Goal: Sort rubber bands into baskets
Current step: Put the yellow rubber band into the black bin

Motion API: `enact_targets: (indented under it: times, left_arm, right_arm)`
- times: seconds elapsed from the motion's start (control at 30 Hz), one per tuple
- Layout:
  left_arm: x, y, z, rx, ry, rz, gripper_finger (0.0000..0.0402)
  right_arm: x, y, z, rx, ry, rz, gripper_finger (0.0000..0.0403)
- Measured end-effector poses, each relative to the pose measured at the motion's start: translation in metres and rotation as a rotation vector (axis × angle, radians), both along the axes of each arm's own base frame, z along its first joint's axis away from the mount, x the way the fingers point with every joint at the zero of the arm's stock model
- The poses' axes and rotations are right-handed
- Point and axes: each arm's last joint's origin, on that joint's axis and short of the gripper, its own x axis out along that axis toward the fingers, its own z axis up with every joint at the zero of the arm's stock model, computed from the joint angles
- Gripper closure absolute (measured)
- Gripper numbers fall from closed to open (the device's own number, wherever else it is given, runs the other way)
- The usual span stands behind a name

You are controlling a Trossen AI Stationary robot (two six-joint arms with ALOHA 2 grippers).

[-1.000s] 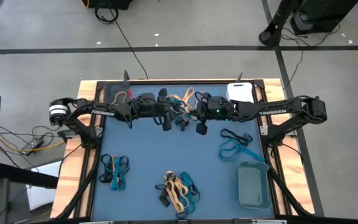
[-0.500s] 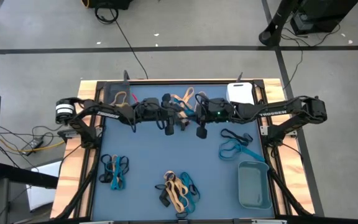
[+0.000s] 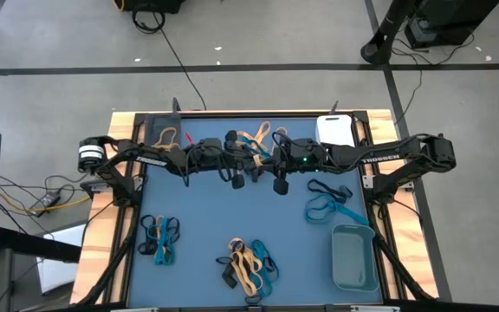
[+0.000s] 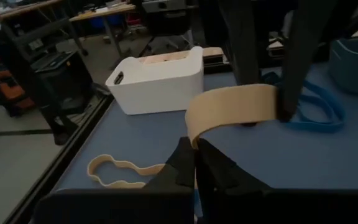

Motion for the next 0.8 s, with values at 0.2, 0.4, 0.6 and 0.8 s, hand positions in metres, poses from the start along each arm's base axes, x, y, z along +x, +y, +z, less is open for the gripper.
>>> enact_targets:
  times: [0.2, 0.4, 0.6, 0.8]
  left_arm:
    - [-0.009, 0.004, 0.008, 0.016, 0.046, 0.106, 0.0399]
    - [-0.033, 0.010, 0.033, 0.004, 0.080, 0.221, 0.0400]
    - [-0.062, 0.018, 0.046, -0.042, 0.165, 0.343, 0.0399]
    - [-0.087, 0.031, 0.051, -0.092, 0.229, 0.503, 0.0397]
  right_arm:
    - [-0.006, -0.006, -0.012, -0.073, 0.017, -0.228, 0.0293]
    - [-0.030, -0.021, -0.054, -0.066, 0.050, -0.402, 0.0271]
    - [-0.046, -0.033, -0.076, 0.027, 0.038, -0.420, 0.0278]
    - [-0.057, -0.047, -0.085, 0.070, 0.055, -0.508, 0.0293]
